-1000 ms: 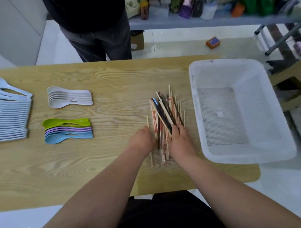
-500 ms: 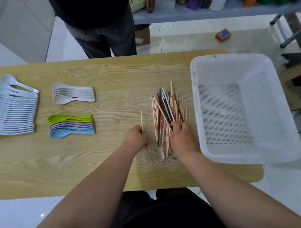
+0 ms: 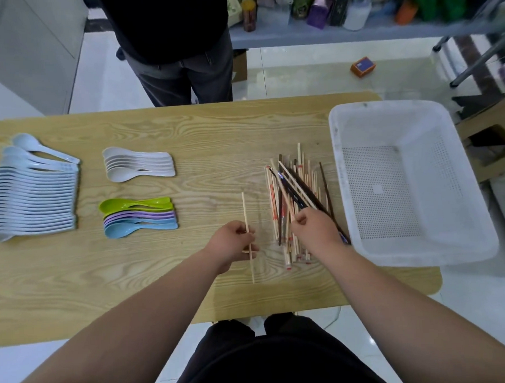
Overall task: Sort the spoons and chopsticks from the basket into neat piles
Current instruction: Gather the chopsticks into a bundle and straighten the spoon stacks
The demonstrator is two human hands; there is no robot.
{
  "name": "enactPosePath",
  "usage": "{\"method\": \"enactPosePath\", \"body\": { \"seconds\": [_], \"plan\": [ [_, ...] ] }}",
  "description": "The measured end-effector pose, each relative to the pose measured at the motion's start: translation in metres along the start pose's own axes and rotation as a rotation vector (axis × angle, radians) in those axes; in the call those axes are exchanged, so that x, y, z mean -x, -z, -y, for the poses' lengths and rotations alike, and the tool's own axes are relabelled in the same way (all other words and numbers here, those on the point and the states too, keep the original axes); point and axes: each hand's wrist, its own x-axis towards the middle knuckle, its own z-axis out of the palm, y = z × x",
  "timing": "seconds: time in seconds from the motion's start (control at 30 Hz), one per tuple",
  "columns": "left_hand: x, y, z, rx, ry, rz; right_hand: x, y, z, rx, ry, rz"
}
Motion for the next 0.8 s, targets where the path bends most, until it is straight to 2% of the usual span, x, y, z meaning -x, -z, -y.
{"method": "enactPosePath", "body": {
  "seconds": [0.13,0.23,0.33,0.4,0.53,0.67,0.8],
  "plan": [
    [0.019,0.004,-0.009,0.107,-0.059,0.089,0.046,-0.005,0.036,-0.291,0.089,0.192],
    [0.026,0.006,-0.007,0.159,-0.095,0.082,0.067,-0.016,0.052,-0.336,0.098,0.195],
    [0.028,0.014,-0.002,0.114,-0.094,0.036,0.07,-0.026,0.056,-0.386,0.084,0.232],
    [0.026,0.023,-0.001,0.084,-0.069,0.027,0.062,-0.027,0.052,-0.304,0.079,0.206],
    [0.024,0.037,0.002,0.019,-0.027,0.07,0.024,-0.024,0.027,0.011,0.01,-0.049],
    [0.017,0.04,0.007,-0.035,0.003,0.05,-0.001,-0.029,0.016,0.229,-0.048,-0.001],
    [0.003,0.031,0.011,-0.047,0.02,-0.03,-0.01,-0.029,0.012,0.202,-0.064,-0.007]
  ]
}}
